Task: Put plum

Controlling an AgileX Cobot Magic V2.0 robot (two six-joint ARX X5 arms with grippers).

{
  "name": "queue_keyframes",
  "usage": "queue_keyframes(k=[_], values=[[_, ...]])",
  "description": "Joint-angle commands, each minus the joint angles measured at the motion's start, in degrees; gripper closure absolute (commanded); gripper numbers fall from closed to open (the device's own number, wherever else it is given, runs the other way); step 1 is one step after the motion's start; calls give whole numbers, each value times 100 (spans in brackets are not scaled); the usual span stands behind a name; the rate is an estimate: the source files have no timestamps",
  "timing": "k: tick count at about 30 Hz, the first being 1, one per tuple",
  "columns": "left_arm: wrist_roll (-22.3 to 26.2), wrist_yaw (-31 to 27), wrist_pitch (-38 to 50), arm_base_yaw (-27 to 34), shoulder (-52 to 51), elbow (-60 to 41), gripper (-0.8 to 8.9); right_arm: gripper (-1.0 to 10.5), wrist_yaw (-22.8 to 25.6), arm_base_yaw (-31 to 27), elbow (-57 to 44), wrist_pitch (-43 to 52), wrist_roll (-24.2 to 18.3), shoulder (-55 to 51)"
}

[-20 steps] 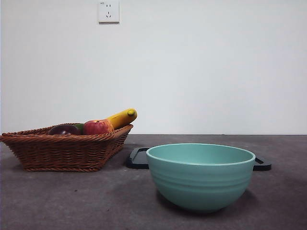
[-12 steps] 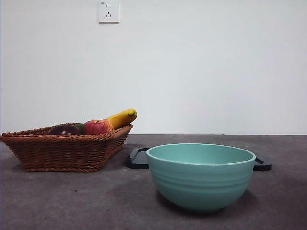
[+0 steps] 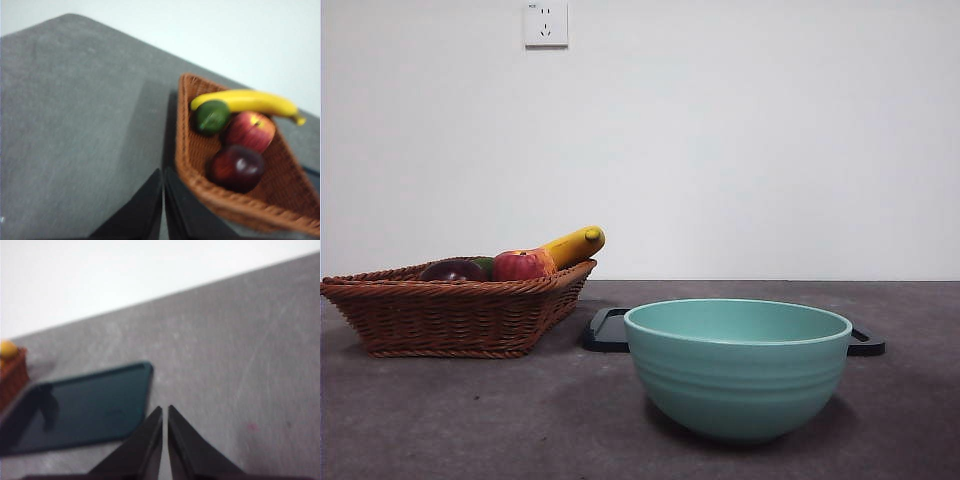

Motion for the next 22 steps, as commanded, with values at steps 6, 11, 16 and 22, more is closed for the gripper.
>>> queue_keyframes(k=[6, 11, 16, 22], values=[[-48, 160, -339, 7, 415, 1045, 805, 936, -26, -9, 1176, -442, 109, 264], [289, 756, -822, 4, 1091, 1882, 805, 936, -245, -9, 2083, -1266, -181, 911], [734, 1475, -1414, -4, 1982, 2719, 805, 936, -730, -2, 2994, -2039, -466, 1768], [1226, 2221, -2135, -129, 2951, 3611, 805, 936, -914, 251, 3995, -2850, -787, 2625]])
